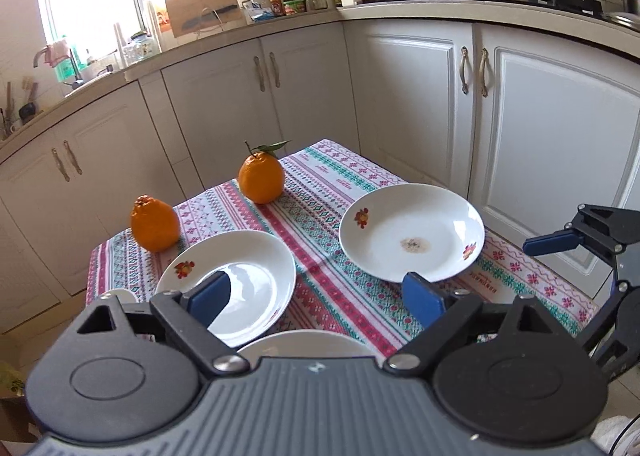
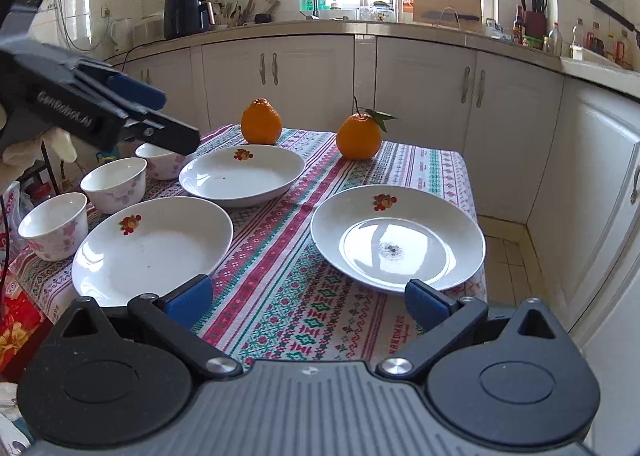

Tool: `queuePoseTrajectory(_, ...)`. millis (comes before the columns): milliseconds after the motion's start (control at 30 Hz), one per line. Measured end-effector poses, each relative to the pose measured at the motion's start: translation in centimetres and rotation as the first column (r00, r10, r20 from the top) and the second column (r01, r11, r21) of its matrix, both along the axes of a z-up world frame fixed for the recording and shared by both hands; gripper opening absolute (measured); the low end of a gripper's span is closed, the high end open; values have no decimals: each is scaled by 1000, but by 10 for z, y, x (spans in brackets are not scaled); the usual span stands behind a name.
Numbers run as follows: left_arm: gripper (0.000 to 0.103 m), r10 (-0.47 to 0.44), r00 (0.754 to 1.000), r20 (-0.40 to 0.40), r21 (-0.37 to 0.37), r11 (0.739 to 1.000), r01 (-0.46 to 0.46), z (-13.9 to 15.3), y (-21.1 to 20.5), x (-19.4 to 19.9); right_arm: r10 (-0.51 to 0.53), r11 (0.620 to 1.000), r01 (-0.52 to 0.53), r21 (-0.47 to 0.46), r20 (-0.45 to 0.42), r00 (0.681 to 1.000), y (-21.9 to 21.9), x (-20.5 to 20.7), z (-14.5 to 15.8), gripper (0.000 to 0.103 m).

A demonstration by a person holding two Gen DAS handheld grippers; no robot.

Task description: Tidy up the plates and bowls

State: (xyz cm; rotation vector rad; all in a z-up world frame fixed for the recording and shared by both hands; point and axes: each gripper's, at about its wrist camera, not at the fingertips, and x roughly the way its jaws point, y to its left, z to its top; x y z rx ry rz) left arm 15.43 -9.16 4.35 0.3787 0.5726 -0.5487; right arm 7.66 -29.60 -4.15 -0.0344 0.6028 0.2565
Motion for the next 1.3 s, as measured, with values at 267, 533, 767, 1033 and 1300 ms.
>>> queuePoseTrajectory(267,94,99,994,53,18,995,-100,-39,37,-56,17,996,-11,86,-60,998,10,0,-10,103)
queuePoseTrajectory(533,94,168,985,-43,-3,986,-169,-81,68,-91,47,996,-40,78,-88,995,22,9,-12,103)
queuePoseTrajectory(767,94,215,969,-121,-1,976,-217,-109,79,-82,68,997,-63,53,-102,992,31,14,-11,103)
queuePoseTrajectory(1033,94,236,961,-148,-45,969,-244,-124,81,-68,101,995,-99,24,-117,988,36,23,-10,103)
queuePoseTrajectory(1300,102,256,951,-176,-96,957,-275,-131,82,-63,189,982,-191,-5,-134,973,43,42,-9,103)
